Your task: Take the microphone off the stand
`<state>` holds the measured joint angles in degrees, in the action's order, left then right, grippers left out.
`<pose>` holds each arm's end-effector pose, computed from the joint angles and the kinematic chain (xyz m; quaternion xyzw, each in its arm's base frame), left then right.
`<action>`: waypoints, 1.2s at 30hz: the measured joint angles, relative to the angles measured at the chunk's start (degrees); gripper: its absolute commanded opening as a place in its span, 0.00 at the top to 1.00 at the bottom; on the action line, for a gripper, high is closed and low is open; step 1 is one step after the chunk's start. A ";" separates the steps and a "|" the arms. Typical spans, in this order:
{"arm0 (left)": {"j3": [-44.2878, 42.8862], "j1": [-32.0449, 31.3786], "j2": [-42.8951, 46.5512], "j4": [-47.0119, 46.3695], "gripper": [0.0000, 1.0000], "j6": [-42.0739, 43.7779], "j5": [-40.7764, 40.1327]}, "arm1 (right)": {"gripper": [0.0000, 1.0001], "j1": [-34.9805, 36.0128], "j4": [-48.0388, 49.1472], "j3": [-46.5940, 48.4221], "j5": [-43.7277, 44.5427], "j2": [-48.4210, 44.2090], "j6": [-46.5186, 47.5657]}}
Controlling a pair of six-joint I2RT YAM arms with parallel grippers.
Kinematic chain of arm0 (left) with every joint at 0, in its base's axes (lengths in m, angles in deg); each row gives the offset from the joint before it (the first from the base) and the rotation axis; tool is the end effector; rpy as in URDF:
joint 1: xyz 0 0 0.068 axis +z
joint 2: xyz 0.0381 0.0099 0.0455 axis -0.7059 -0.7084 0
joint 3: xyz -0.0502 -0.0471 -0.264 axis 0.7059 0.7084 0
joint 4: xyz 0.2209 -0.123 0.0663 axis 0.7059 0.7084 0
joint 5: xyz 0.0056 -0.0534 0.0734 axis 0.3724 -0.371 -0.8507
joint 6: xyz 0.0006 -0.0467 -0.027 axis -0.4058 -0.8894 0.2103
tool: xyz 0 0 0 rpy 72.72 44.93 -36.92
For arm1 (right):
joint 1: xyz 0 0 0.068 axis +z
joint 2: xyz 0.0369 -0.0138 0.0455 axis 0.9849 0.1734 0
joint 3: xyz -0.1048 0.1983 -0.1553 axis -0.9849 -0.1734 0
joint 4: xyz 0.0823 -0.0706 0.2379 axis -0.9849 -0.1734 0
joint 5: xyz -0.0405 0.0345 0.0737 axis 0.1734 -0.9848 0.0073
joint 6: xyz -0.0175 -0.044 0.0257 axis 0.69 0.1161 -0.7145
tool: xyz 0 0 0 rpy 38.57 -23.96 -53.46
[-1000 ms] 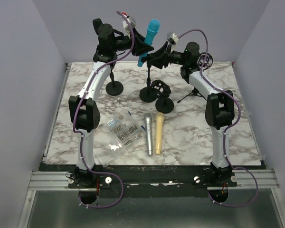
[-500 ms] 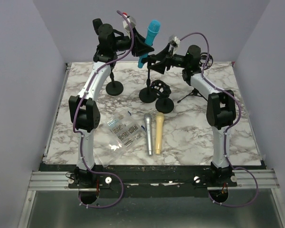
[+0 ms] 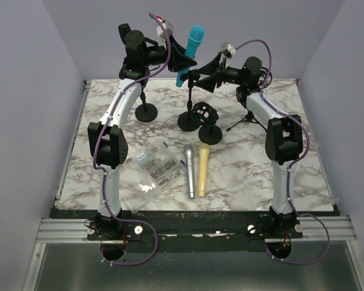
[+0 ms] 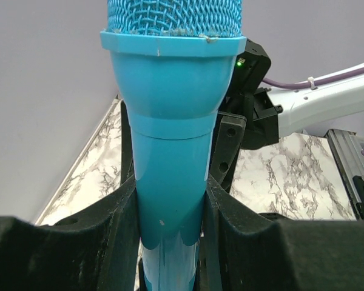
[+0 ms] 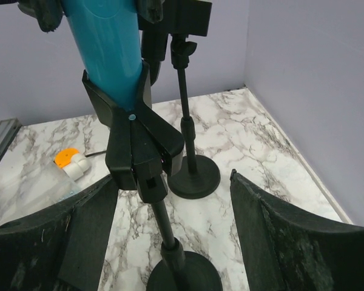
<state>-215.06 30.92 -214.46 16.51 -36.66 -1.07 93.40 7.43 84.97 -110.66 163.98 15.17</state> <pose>0.4767 -0.1520 0.4229 0.3920 0.5381 -0.5191 0.5360 0.4939 0.1510 0.3133 -0.4169 0.5110 0.4988 0.5623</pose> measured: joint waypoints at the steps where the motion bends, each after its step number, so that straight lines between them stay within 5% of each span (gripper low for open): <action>1: 0.00 0.00 0.00 0.00 1.00 0.00 0.00 | 0.25 0.02 0.42 0.00 -0.07 0.00 -0.46; 26: -0.02 0.00 -0.22 -0.57 1.00 -1.01 0.00 | 0.43 1.31 4.81 2.25 -0.72 0.00 -5.27; 36: -0.02 0.00 -0.24 -0.79 1.00 -1.16 0.02 | 0.39 1.55 3.21 2.69 -0.72 0.00 -4.17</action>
<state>-215.09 30.92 -214.70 15.72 -37.82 -1.05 94.95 10.65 87.66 -111.38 163.98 11.00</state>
